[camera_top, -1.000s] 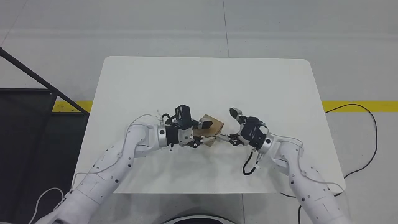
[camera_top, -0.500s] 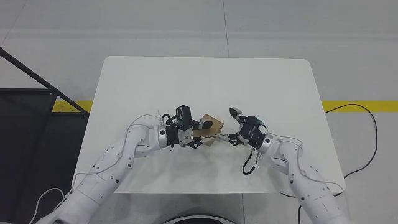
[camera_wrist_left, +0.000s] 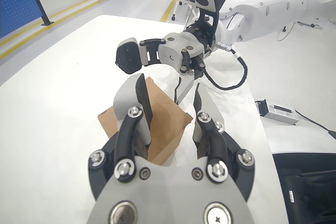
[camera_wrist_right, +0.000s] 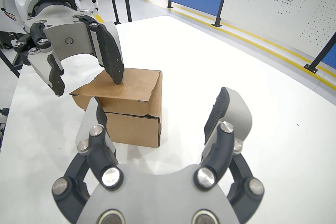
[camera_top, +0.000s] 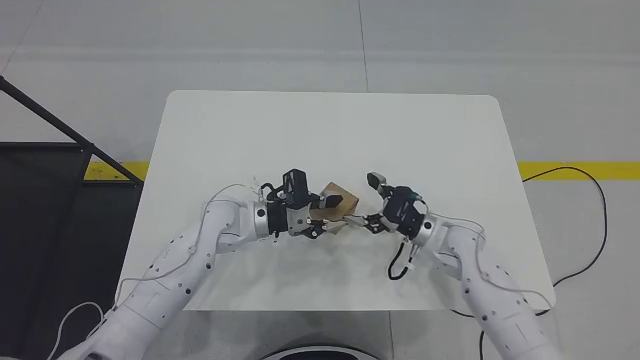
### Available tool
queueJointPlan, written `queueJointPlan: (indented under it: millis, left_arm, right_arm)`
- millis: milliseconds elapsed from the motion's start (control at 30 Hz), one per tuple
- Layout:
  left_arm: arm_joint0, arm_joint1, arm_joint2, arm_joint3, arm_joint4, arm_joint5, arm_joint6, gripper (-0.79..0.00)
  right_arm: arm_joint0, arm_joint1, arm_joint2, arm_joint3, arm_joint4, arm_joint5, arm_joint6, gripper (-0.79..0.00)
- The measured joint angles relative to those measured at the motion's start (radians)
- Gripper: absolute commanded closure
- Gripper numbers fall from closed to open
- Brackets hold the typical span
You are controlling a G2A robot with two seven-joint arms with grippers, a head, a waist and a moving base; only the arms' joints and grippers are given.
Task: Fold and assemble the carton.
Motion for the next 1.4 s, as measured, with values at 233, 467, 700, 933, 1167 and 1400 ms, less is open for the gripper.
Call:
queueJointPlan:
  millis: [233, 467, 700, 933, 1167, 1400]
  left_arm:
    - [0.0, -0.001, -0.001, 0.005, 0.004, -0.001, 0.005, -0.434]
    - [0.0, -0.001, -0.002, 0.008, 0.003, -0.003, 0.007, -0.446]
    - [0.002, -0.001, -0.014, 0.011, 0.003, 0.016, 0.016, -0.459]
    - [0.009, 0.0, -0.03, 0.017, -0.01, 0.053, 0.005, -0.456]
    - [0.021, -0.001, -0.051, 0.022, -0.047, 0.117, -0.026, -0.443]
    - [0.031, -0.001, -0.058, 0.005, -0.051, 0.142, -0.055, -0.419]
  right_arm:
    - [0.006, -0.005, -0.009, 0.004, -0.004, 0.022, 0.004, -0.754]
    - [0.005, -0.007, -0.01, 0.002, -0.008, 0.04, 0.005, -0.757]
    - [0.003, -0.007, -0.007, 0.001, -0.01, 0.039, 0.004, -0.757]
    - [0.002, -0.007, -0.003, 0.0, -0.01, 0.035, 0.003, -0.757]
    - [0.002, -0.006, 0.001, -0.003, -0.013, 0.034, 0.006, -0.748]
    - [0.0, -0.006, 0.004, -0.007, -0.014, 0.031, 0.005, -0.742]
